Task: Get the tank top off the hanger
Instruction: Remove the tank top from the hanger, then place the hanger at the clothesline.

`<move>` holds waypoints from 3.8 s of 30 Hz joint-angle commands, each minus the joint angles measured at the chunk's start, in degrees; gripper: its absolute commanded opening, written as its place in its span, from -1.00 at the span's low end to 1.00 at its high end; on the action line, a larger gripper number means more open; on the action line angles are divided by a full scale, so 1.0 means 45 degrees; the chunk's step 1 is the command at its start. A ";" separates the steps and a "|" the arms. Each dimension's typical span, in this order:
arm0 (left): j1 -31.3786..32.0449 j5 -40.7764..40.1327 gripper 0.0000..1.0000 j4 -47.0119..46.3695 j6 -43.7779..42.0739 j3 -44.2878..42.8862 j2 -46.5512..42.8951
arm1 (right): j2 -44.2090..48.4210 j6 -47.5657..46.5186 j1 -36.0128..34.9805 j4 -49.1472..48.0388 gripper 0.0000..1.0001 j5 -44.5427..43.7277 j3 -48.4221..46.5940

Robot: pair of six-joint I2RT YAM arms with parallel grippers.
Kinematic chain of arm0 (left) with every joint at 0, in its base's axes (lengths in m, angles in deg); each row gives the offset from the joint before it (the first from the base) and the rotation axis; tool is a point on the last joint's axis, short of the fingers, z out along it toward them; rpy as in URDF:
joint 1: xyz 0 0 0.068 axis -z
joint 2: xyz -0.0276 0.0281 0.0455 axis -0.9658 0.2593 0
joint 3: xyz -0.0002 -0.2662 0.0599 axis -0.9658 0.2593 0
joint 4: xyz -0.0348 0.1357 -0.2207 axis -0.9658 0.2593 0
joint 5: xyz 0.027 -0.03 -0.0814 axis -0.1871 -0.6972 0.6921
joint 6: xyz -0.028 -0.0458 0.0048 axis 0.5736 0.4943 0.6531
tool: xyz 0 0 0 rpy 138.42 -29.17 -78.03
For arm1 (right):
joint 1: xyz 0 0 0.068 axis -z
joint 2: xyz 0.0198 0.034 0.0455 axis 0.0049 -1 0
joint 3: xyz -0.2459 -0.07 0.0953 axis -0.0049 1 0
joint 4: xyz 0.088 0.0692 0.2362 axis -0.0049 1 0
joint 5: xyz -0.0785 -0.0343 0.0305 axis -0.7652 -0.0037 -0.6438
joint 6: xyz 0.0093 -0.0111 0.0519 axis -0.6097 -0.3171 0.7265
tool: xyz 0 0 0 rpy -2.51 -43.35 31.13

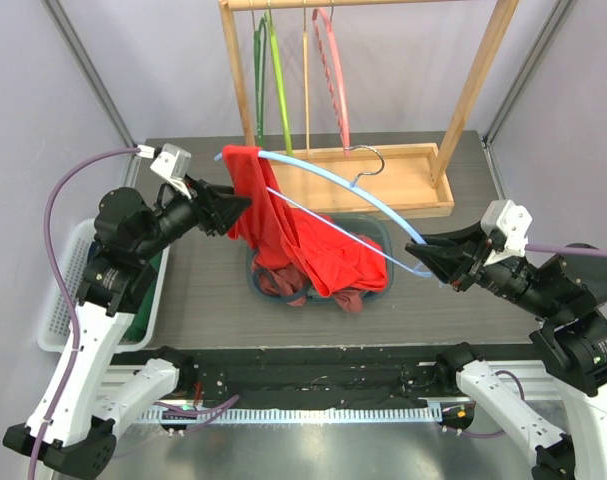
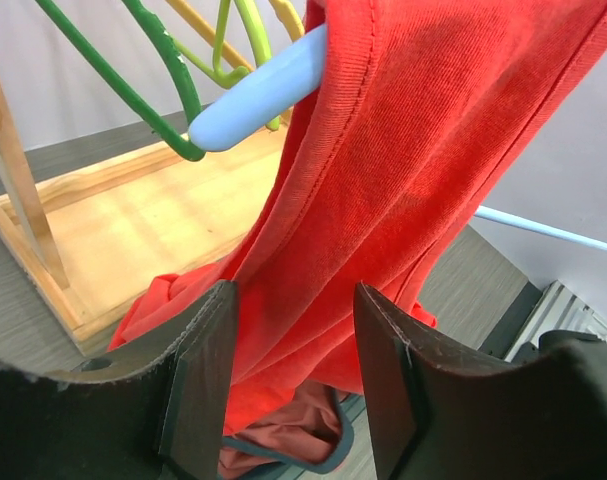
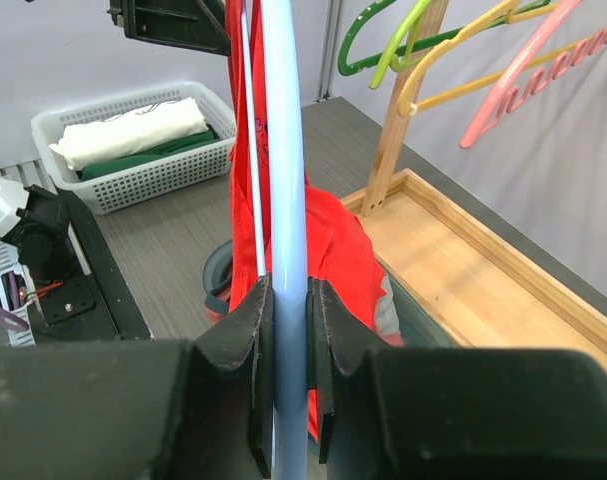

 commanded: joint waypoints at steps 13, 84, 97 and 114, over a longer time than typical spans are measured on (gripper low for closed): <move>-0.0541 0.1086 -1.00 -0.2059 -0.0205 -0.0515 -0.0306 | 0.0332 0.0319 -0.0024 -0.1137 -0.98 0.0080 -0.0485; 0.5278 -0.3425 -1.00 0.1964 -0.8855 -0.0267 0.7156 | -0.0643 0.0806 -0.0024 0.1091 -0.98 -1.1053 -0.2087; 0.5396 -0.4071 0.91 0.2177 -0.9600 0.1635 0.6082 | -0.2418 0.0904 -0.0023 0.0388 -0.97 -1.0429 -0.2398; 0.5396 -0.1380 0.99 1.2291 -0.8134 -0.6995 0.7057 | -0.5036 0.0045 -0.0024 0.0739 -0.97 -1.0526 -0.4977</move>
